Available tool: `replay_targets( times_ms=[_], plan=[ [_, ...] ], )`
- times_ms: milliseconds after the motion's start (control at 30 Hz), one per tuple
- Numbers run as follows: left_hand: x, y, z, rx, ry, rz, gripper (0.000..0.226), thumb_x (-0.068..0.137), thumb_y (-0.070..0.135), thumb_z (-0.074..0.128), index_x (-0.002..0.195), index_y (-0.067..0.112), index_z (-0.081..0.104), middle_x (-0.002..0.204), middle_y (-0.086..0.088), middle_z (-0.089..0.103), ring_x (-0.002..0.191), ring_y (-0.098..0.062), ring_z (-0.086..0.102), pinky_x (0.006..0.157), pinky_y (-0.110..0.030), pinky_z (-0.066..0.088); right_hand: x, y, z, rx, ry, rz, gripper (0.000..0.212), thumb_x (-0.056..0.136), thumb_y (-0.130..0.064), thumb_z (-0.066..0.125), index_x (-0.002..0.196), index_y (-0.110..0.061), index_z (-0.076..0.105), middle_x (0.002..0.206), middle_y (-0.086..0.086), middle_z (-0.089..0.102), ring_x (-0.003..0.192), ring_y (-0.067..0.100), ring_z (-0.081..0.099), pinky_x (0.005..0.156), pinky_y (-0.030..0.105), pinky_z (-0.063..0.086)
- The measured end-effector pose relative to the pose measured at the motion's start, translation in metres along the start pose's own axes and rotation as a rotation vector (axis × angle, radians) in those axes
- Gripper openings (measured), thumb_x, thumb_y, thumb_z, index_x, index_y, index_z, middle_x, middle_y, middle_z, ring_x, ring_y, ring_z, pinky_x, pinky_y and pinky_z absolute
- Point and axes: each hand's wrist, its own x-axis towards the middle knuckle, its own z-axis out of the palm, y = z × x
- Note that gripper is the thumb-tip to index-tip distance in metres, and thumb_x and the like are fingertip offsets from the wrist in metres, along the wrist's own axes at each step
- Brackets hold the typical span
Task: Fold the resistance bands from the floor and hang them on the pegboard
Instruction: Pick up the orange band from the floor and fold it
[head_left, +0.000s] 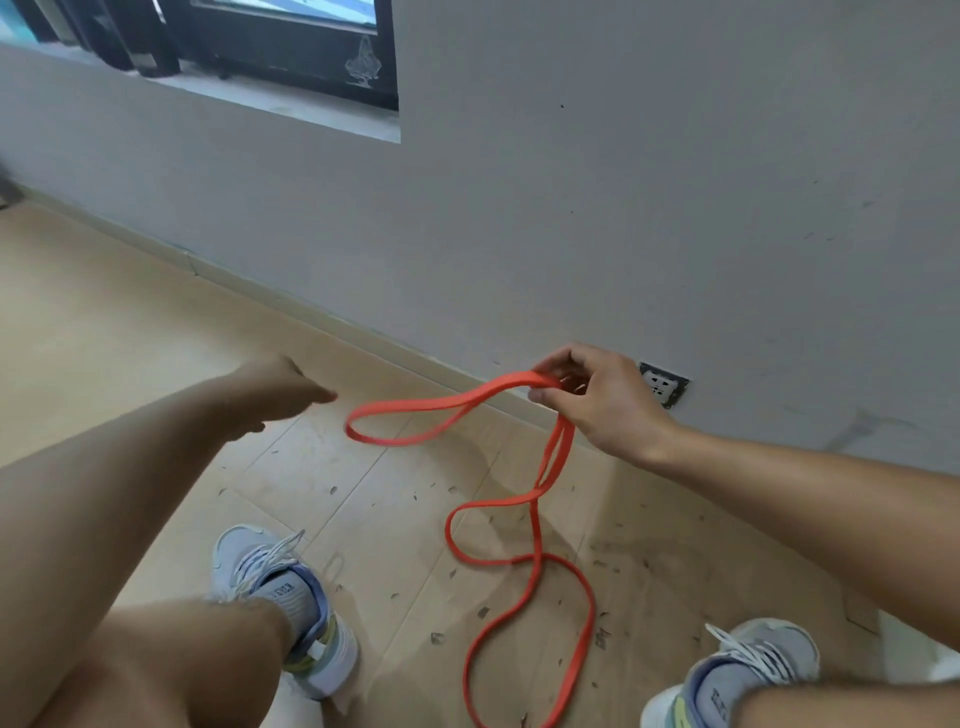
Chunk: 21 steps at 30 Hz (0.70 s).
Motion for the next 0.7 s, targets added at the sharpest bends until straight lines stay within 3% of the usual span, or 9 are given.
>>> replay_targets(
  times_ms=[100,167,233,333,433,567,700],
  plan=[
    [-0.026,0.033,0.015,-0.064,-0.109,0.293,0.064,0.084,0.034,0.081,0.138,0.010,0.056,0.127,-0.008,0.065,0.112,-0.021,0.063,0.087,-0.031,0.052,-0.001,-0.017,-0.001,-0.030,-0.051,-0.078,0.021,0.082,-0.021,0.087,0.103,-0.024,0.080,0.091,-0.012,0.079,0.085,0.003,0.074,0.083,0.024,0.060],
    [-0.053,0.063,0.026,-0.135,-0.275,0.484,0.061,0.081,0.041,0.080,0.134,0.018,0.060,0.124,0.003,0.069,0.111,-0.008,0.065,0.091,-0.024,0.051,-0.004,-0.027,-0.001,-0.053,-0.083,-0.130,0.024,0.083,-0.022,0.087,0.106,-0.023,0.081,0.092,-0.014,0.078,0.086,0.000,0.073,0.082,0.017,0.057],
    [-0.072,0.085,0.040,-0.144,-0.355,0.599,0.061,0.077,0.047,0.080,0.130,0.022,0.063,0.118,0.008,0.073,0.107,-0.003,0.068,0.096,-0.026,0.053,-0.007,-0.035,-0.001,-0.048,-0.105,-0.165,0.028,0.083,-0.024,0.087,0.110,-0.025,0.079,0.092,-0.013,0.078,0.086,0.001,0.074,0.081,0.018,0.057],
    [-0.080,0.098,0.058,-0.066,-0.285,0.681,0.049,0.081,0.048,0.079,0.121,0.024,0.065,0.100,0.009,0.078,0.090,-0.003,0.073,0.087,-0.029,0.059,-0.010,-0.041,-0.003,0.001,-0.137,-0.163,0.034,0.084,-0.022,0.085,0.106,-0.026,0.060,0.089,-0.009,0.079,0.083,0.005,0.074,0.078,0.023,0.060],
    [-0.081,0.100,0.063,0.072,-0.242,0.709,0.037,0.083,0.054,0.074,0.105,0.025,0.069,0.079,0.008,0.078,0.065,0.001,0.069,0.064,-0.021,0.054,-0.016,-0.045,-0.004,-0.036,-0.160,-0.176,0.040,0.086,-0.021,0.084,0.095,-0.031,0.046,0.089,-0.009,0.077,0.081,0.005,0.074,0.073,0.018,0.057],
    [-0.082,0.104,0.057,0.114,-0.210,0.708,0.031,0.080,0.049,0.078,0.086,0.019,0.075,0.065,0.005,0.073,0.047,0.004,0.058,0.045,-0.008,0.037,-0.020,-0.042,-0.001,-0.031,-0.187,-0.187,0.040,0.084,-0.014,0.085,0.096,-0.025,0.048,0.091,-0.001,0.072,0.071,0.012,0.068,0.064,0.024,0.056],
    [-0.087,0.106,0.047,0.023,-0.163,0.785,0.023,0.079,0.037,0.084,0.080,0.016,0.073,0.062,0.008,0.065,0.049,0.003,0.053,0.047,-0.009,0.038,-0.017,-0.034,0.003,0.009,-0.225,-0.109,0.034,0.084,-0.012,0.082,0.096,-0.028,0.054,0.085,0.000,0.071,0.072,0.015,0.068,0.069,0.031,0.059]
  ],
)
